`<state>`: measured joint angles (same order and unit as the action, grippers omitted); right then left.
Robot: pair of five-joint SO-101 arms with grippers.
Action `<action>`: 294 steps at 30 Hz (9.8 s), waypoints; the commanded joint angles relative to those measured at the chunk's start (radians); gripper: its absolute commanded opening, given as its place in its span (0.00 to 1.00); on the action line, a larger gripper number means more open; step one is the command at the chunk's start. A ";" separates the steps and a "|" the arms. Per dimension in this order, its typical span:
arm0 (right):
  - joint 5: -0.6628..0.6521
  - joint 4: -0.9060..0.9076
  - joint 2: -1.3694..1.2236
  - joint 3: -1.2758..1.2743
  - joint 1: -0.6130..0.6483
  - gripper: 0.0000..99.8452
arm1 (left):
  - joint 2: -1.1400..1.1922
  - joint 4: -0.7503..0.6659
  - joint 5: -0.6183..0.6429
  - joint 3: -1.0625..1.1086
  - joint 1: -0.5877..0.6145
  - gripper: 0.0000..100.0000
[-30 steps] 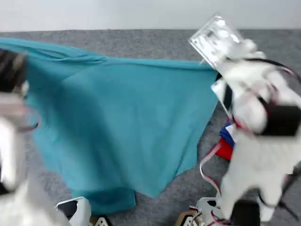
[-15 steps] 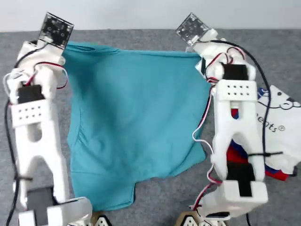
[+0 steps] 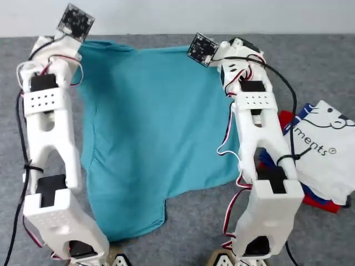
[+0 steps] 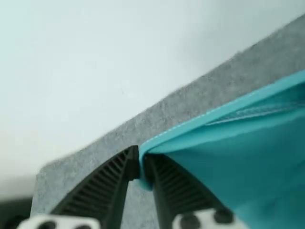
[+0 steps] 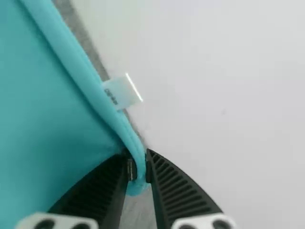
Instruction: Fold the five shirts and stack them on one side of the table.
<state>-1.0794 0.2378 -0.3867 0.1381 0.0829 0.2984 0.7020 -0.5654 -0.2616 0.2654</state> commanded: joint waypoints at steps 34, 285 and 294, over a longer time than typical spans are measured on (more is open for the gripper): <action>-0.008 1.431 0.237 0.018 -0.097 0.01 | -0.836 1.054 -0.333 0.860 -0.238 0.01; 0.235 1.498 -0.031 -0.052 -0.058 0.01 | -0.540 1.043 -0.014 0.484 0.201 0.17; 0.282 1.560 -0.030 -0.017 -0.021 0.12 | -0.643 1.042 -0.012 0.483 0.230 0.17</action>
<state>-0.8370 1.7522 -0.4818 0.0813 0.0307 -0.2509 1.7315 -0.5715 0.2279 0.4726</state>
